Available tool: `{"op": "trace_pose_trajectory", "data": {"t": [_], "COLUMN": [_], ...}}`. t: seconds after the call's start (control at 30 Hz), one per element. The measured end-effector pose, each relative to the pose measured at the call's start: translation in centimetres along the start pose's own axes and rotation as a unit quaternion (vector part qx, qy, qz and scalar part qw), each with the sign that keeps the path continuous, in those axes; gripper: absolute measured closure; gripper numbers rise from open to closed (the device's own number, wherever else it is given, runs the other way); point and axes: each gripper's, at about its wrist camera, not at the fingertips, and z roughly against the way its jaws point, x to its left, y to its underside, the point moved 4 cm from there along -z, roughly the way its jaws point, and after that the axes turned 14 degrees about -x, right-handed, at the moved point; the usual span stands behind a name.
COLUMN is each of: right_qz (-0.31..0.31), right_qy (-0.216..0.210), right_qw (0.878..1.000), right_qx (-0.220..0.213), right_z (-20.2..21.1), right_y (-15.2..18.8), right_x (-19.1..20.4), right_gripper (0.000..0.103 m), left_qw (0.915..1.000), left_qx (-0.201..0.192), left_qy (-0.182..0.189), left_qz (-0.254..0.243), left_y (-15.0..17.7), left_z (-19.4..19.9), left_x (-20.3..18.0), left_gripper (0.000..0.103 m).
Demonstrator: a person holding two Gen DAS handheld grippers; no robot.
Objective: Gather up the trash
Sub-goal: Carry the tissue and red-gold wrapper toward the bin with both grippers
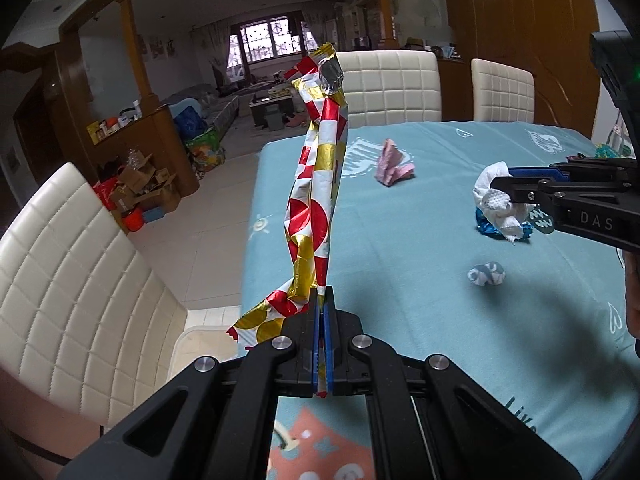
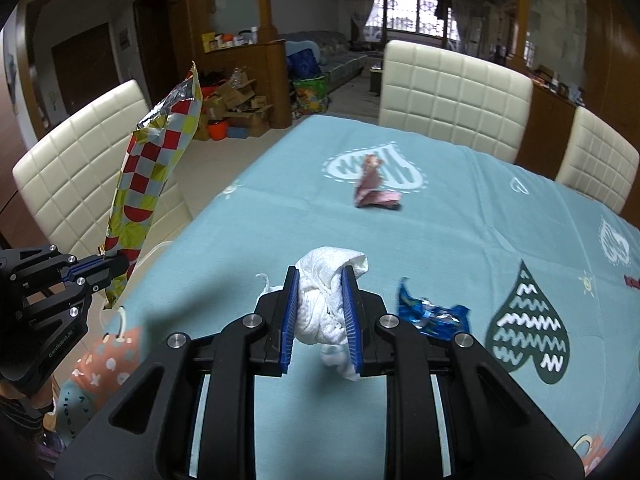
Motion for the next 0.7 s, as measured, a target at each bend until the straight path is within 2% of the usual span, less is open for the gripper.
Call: {"op": "trace_pose_trajectory", "data": {"t": [0.3,0.7], "right_qz": [0.036,0.084], "right_qy": [-0.03,-0.068], "right_qw": [0.999,0.994], "right_qx": [0.006,0.008], "right_z": [-1.5,-3.1], "right_y": [-0.8,-1.4], "right_x": [5.4,12.5], "right_gripper": [0.079,0.079], "left_qw": [0.9989,0.9934], "left_qx": [0.0,0.007], "left_qy": [-0.039,-0.097], "left_qz": [0.025,0.061], "left_y": [2.0,5.0], "left_z": [1.5,3.6], "left_x": [4.6,11.0], "left_gripper": [0.101,0.101]}}
